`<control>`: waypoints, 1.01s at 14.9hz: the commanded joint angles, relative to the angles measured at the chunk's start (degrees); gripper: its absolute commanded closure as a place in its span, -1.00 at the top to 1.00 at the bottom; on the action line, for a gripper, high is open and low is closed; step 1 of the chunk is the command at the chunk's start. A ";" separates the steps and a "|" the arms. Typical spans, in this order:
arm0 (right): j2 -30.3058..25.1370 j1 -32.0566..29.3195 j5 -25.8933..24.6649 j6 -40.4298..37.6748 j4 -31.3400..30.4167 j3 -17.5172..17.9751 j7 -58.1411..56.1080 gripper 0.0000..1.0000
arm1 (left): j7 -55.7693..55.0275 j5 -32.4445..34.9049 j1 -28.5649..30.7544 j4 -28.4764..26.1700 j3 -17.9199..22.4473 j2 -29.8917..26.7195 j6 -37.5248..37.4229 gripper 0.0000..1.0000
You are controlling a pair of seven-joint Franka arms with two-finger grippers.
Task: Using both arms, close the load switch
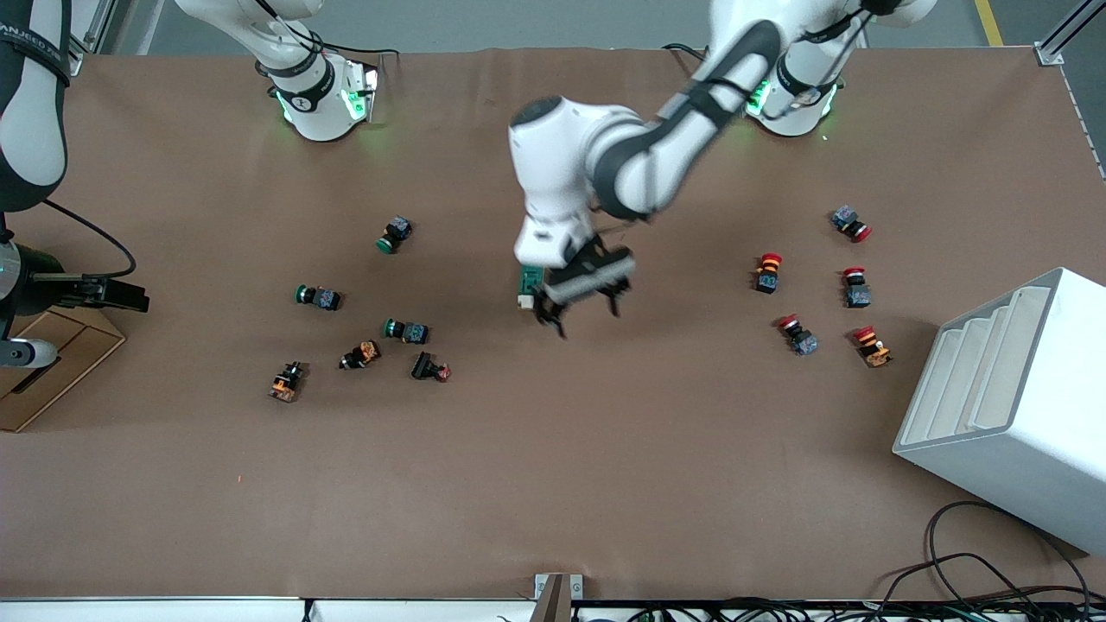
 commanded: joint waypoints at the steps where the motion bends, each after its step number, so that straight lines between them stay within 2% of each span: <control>1: 0.44 -1.95 -0.07 -0.79 1.39 1.61 -0.64 1.00 | 11.08 -8.62 5.46 6.77 -0.63 -0.01 -8.07 1.00; 3: 0.44 -1.60 0.01 -0.96 2.44 1.70 -0.64 1.00 | 16.19 -12.85 10.38 8.98 -0.63 -1.06 -10.72 1.00; 5: 0.44 -1.86 1.50 -1.75 2.89 1.79 -0.82 1.00 | 25.74 -18.72 17.75 10.65 -1.07 -2.81 -12.92 1.00; 7: 0.44 -1.42 1.95 -4.29 2.89 1.79 -0.55 1.00 | 37.25 -24.27 21.65 10.84 0.16 -5.79 -13.11 1.00; 9: 0.09 -1.07 2.04 -5.62 2.98 1.79 -0.73 1.00 | 47.55 -30.07 25.42 10.31 3.06 -9.92 -13.98 1.00; 11: -0.44 -1.33 2.47 -7.72 2.89 1.79 -1.16 1.00 | 56.86 -35.35 27.19 10.13 4.81 -13.00 -17.14 1.00; 12: -2.01 -1.33 2.56 -8.60 2.54 1.70 -2.30 1.00 | 61.08 -37.55 26.85 9.52 8.30 -15.28 -19.76 1.00; 13: -3.24 -1.24 2.56 -8.61 2.10 1.70 -2.57 1.00 | 64.95 -39.39 26.67 8.73 10.16 -17.30 -21.61 1.00; 15: -5.35 -1.16 2.65 -8.87 1.05 1.70 -2.57 1.00 | 73.04 -42.22 27.46 5.93 11.23 -21.78 -23.82 1.00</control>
